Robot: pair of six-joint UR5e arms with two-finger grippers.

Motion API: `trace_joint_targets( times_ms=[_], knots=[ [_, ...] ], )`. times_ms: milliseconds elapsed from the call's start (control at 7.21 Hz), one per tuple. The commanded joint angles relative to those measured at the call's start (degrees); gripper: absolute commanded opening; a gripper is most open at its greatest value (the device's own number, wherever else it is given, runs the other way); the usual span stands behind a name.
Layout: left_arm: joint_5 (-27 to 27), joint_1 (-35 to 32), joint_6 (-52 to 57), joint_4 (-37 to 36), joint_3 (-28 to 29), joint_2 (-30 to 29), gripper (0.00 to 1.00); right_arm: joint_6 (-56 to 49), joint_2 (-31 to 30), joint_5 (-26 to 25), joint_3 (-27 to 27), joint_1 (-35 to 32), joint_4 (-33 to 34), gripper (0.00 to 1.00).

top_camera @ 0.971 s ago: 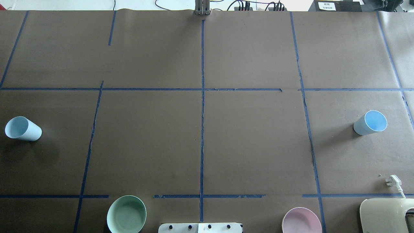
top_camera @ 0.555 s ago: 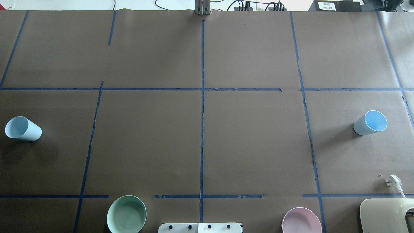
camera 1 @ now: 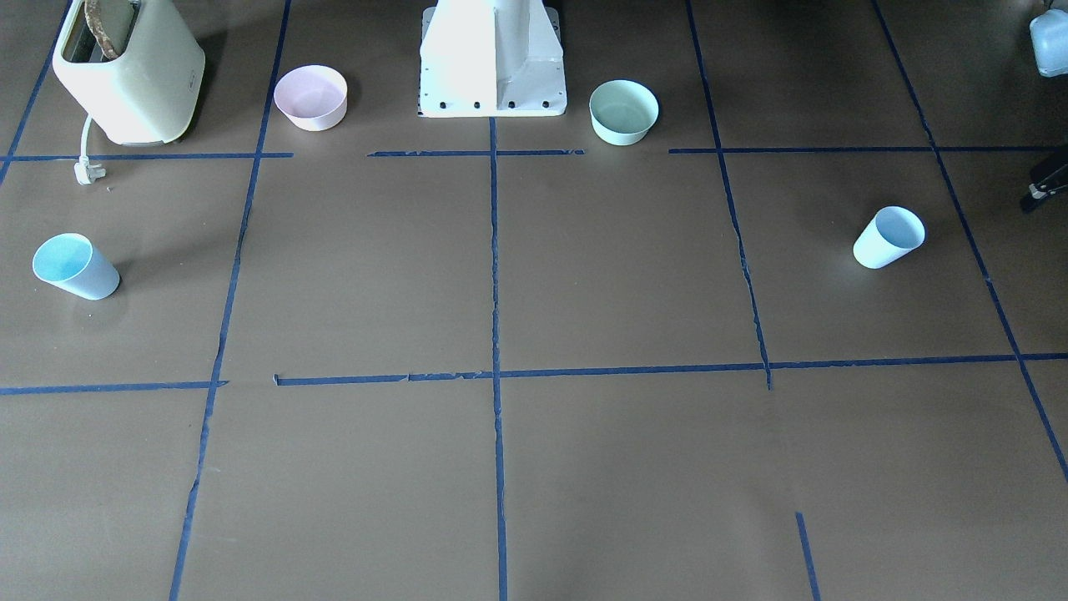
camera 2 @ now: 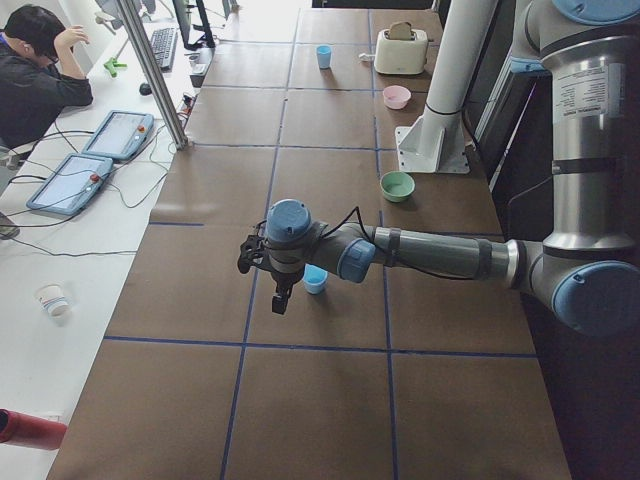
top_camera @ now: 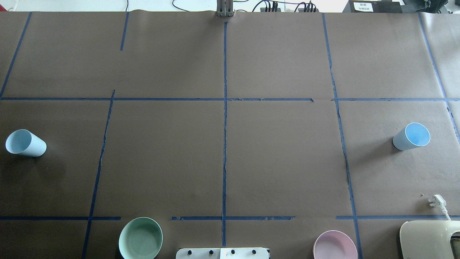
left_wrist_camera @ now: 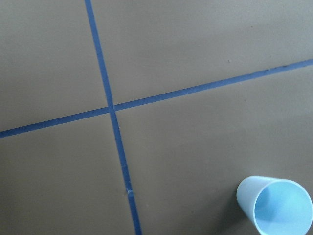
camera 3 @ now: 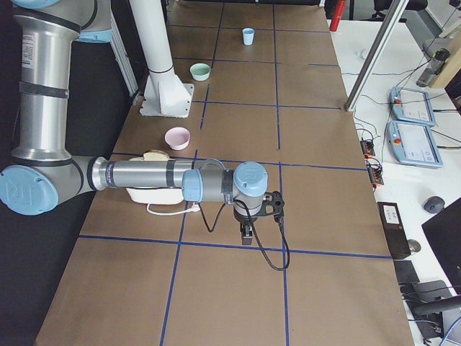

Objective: Stack blue cups with both arms

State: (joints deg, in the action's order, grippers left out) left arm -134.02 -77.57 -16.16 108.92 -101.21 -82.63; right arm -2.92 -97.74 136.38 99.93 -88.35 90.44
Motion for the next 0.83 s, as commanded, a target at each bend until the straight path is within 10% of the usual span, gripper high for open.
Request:
trace_joint_targets(
  times_ms=[0,693],
  knots=[
    [4.9,9.5,-18.2,12.0,0.8,2.0,1.00,0.0,0.0,0.2,0.0,0.0,0.0,1.00],
    [7.9,18.0,-23.3,14.6,3.7,2.4,1.00,-0.1,0.0,0.1,-0.1,0.0,0.0,1.00]
  ],
)
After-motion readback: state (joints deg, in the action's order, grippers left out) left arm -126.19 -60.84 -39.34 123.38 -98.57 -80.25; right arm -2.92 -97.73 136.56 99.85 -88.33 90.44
